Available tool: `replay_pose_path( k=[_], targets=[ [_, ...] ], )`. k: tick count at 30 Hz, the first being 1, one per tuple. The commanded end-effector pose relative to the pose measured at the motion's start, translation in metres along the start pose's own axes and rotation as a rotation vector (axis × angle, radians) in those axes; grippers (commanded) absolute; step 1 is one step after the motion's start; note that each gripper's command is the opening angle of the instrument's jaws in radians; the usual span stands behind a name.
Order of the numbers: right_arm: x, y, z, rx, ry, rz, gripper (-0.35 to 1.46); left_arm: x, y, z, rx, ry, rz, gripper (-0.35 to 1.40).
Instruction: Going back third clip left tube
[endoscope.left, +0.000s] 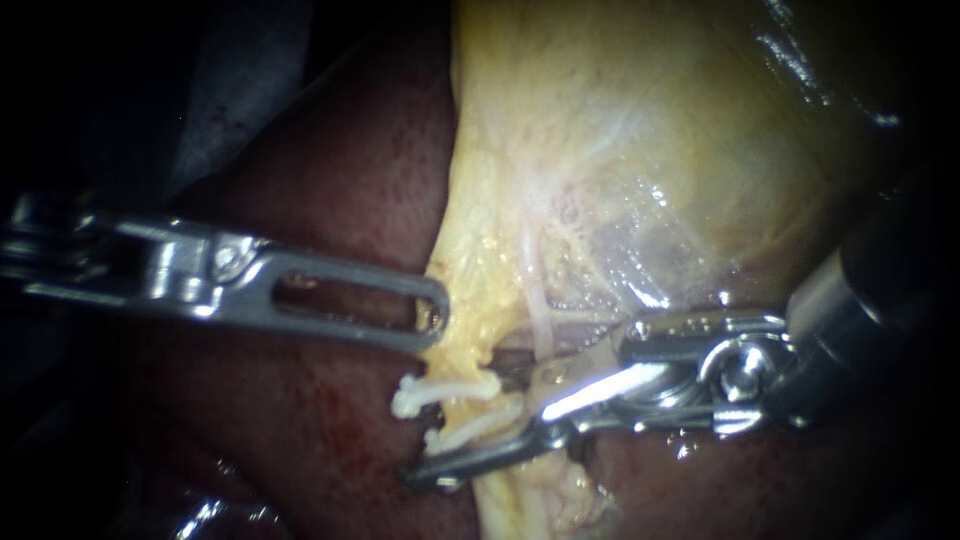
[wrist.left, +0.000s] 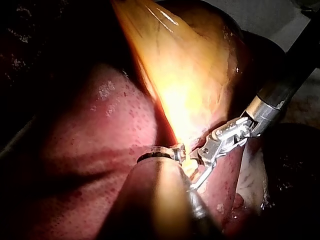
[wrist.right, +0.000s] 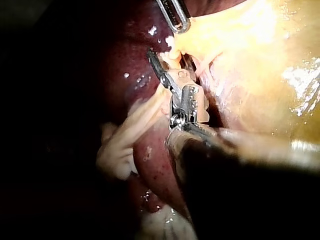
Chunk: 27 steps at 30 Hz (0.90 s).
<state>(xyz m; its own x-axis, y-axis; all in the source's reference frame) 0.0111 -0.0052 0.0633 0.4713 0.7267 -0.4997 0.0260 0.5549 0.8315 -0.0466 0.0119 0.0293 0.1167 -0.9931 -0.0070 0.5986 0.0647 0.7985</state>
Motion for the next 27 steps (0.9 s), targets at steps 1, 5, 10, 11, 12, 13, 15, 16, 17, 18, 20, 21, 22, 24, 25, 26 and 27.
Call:
replay_pose_path(
  k=[1,5,10,11,12,13,15,16,17,18,20,21,22,24,25,26,27],
  targets=[
    [0.0002,-0.0001,-0.0005,0.002,0.000,-0.002,0.51,0.0000,0.0000,0.0000,0.000,0.000,0.000,-0.35],
    [0.0008,-0.0004,-0.0023,-0.004,0.009,0.006,0.51,0.0000,0.0001,0.0000,0.001,0.001,0.001,-0.35],
    [0.0018,-0.0011,-0.0055,-0.008,0.021,0.002,0.51,0.0000,0.0001,0.0000,0.000,0.000,0.001,-0.35],
    [0.0020,-0.0012,-0.0062,-0.009,0.023,-0.001,0.51,0.0000,0.0001,0.0000,0.000,0.000,0.001,-0.35],
    [0.0021,-0.0014,-0.0069,-0.010,0.026,0.002,0.51,0.0000,0.0002,0.0001,0.000,0.000,0.001,-0.35],
    [0.0023,-0.0016,-0.0076,-0.012,0.029,0.005,0.50,0.0001,0.0002,0.0001,0.000,0.000,0.001,-0.35],
    [0.0026,-0.0020,-0.0094,-0.013,0.033,0.007,0.50,0.0000,0.0002,0.0001,0.000,0.000,0.001,-0.35],
    [0.0027,-0.0022,-0.0102,-0.014,0.035,0.005,0.50,0.0000,0.0002,0.0001,0.000,0.000,0.001,-0.35],
    [0.0029,-0.0025,-0.0113,-0.018,0.041,0.005,0.50,0.0000,0.0002,0.0001,0.000,0.000,0.002,-0.35],
    [0.0029,-0.0026,-0.0121,-0.020,0.043,0.010,0.50,0.0000,0.0003,0.0001,0.000,0.000,0.002,-0.35],
    [0.0031,-0.0029,-0.0139,-0.026,0.049,0.002,0.50,0.0000,0.0003,0.0002,-0.001,0.000,0.002,-0.35],
    [0.0032,-0.0031,-0.0150,-0.029,0.052,-0.005,0.50,0.0000,0.0003,0.0002,-0.001,-0.001,0.002,-0.35],
    [0.0033,-0.0032,-0.0160,-0.033,0.055,-0.005,0.50,0.0000,0.0003,0.0002,-0.001,-0.001,0.002,-0.35],
    [0.0035,-0.0033,-0.0171,-0.037,0.059,-0.015,0.50,0.0000,0.0003,0.0002,-0.001,-0.001,0.002,-0.35],
    [0.0036,-0.0034,-0.0178,-0.040,0.061,-0.017,0.50,0.0000,0.0003,0.0002,-0.001,-0.001,0.002,-0.35],
    [0.0038,-0.0035,-0.0186,-0.044,0.064,-0.029,0.50,0.0000,0.0003,0.0002,-0.001,-0.001,0.002,-0.35],
    [0.0039,-0.0036,-0.0192,-0.047,0.065,-0.037,0.50,0.0000,0.0003,0.0003,-0.001,-0.001,0.002,-0.35]
  ],
)
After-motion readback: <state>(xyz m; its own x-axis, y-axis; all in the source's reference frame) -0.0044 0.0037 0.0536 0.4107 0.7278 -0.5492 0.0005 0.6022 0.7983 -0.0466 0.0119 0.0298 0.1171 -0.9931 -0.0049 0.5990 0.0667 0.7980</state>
